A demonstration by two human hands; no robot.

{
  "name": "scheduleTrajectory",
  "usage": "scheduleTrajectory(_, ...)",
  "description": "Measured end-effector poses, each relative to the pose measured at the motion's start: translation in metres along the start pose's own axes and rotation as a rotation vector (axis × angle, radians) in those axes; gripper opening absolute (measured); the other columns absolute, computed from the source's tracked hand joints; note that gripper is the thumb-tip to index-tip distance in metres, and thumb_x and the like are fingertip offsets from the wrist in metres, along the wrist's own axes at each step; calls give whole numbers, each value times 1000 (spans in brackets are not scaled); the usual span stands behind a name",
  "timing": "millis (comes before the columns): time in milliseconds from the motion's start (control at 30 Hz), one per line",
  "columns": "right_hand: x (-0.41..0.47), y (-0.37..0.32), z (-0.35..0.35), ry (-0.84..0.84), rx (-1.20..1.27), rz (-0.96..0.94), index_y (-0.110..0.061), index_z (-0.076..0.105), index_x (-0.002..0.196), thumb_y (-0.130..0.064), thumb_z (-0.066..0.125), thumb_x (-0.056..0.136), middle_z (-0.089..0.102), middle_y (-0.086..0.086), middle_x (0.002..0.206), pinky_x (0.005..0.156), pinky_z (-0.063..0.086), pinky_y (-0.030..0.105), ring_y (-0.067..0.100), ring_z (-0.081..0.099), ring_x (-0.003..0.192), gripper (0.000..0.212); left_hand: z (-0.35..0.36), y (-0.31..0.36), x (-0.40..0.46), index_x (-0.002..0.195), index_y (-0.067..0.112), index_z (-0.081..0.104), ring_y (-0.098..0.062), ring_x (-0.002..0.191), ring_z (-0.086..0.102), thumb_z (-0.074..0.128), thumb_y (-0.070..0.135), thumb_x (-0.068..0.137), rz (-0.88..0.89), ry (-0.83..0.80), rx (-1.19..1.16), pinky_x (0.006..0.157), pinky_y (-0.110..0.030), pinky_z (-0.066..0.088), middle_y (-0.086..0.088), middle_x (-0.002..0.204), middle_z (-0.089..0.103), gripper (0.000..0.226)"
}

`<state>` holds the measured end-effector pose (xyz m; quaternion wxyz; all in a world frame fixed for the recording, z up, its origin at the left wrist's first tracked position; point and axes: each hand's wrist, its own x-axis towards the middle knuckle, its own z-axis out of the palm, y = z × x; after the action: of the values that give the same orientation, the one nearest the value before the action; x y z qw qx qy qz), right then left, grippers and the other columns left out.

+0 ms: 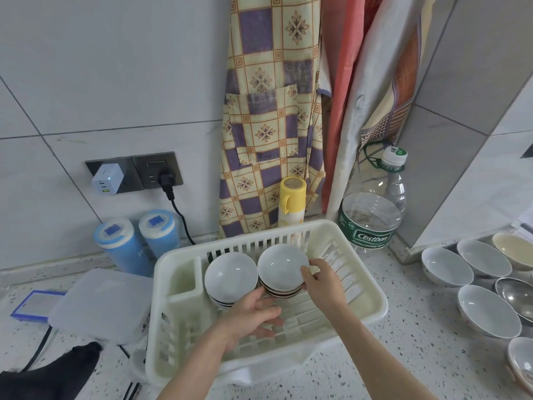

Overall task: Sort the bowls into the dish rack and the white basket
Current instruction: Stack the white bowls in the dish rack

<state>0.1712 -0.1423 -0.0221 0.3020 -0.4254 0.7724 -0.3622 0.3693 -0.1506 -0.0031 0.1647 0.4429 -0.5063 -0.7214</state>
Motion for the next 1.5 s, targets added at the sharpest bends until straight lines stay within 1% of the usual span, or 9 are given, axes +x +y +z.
scheduleTrajectory(133,-1,0,-1,-1,-18,67,-24,57,122,-51,47,92,73,-1,86,81,54,38,19,66,88,42,0,0,0,135,30,44,-17,97,73,67,11,92,-5,10,-5,75,-31,60,1,141,52,53)
scheduleTrajectory(200,-2,-1,-2,-17,-20,159,-23,57,117,-58,39,91,73,-4,76,82,53,38,18,66,84,47,0,0,1,143,25,41,-18,99,73,67,11,92,-7,13,5,78,-33,60,-1,143,52,59)
scheduleTrajectory(333,-5,-10,-3,-185,37,339,-20,55,125,-58,24,96,74,3,79,53,45,24,14,61,50,57,1,1,0,140,29,42,-16,99,72,67,10,92,-8,12,18,77,-30,59,3,141,53,57)
scheduleTrajectory(433,-8,-14,-2,-258,56,307,-18,49,136,-53,21,100,72,6,91,50,37,23,11,57,41,58,1,1,-1,146,27,39,-16,102,72,67,10,92,-10,17,44,84,-33,59,5,141,54,63)
scheduleTrajectory(800,-6,-14,-3,-233,132,239,-13,54,124,-48,30,101,71,11,92,68,46,31,16,56,54,48,2,3,-1,152,27,30,-13,110,68,66,9,90,-13,12,145,90,-33,56,6,148,47,74)
scheduleTrajectory(1000,-6,-12,-2,-225,123,248,-12,53,130,-49,31,101,71,10,92,62,43,30,16,57,53,52,2,4,-3,151,30,31,-11,108,68,65,10,91,-11,9,173,86,-29,56,9,146,49,71)
scheduleTrajectory(1200,-5,-12,-1,-211,92,234,-15,54,128,-48,26,101,70,9,91,63,47,31,17,59,52,51,2,5,-4,129,38,48,-14,102,71,64,13,93,-33,34,150,88,-35,55,14,131,61,46)
scheduleTrajectory(1333,-7,-10,-3,-142,-33,192,-17,56,97,-52,21,98,67,9,98,83,49,40,27,63,79,49,8,3,-5,120,28,53,-3,80,72,61,22,95,-67,192,287,72,-26,54,9,106,69,28)
scheduleTrajectory(1500,-10,-15,-5,4,-110,109,-21,58,107,-47,22,95,62,2,94,78,42,40,26,55,88,46,10,3,-19,125,27,56,5,76,69,53,20,97,7,264,422,60,-12,47,11,110,68,29)
